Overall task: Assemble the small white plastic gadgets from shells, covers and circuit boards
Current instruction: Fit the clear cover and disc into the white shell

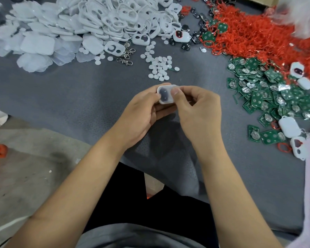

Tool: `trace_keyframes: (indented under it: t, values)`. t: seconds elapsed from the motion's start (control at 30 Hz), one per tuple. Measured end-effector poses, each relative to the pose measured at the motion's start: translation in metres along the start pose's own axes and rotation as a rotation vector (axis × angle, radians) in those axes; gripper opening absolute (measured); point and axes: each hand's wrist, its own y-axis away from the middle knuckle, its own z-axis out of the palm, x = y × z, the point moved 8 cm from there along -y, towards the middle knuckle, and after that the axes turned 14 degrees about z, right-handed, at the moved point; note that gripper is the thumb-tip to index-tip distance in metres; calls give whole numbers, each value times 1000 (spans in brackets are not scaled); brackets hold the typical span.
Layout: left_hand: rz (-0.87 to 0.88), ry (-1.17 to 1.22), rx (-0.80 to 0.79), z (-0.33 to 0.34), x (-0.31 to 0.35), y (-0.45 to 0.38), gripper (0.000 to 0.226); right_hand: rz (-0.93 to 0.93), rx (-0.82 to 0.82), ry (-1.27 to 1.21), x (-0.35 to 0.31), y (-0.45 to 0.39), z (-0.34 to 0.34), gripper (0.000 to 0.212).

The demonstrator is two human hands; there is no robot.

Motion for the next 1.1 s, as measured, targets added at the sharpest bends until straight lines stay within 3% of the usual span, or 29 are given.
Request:
trace_keyframes:
  t: [1.1]
  values:
    - [43, 17, -70, 3, 1, 1, 38, 10, 304, 258, -1, 11, 2, 14]
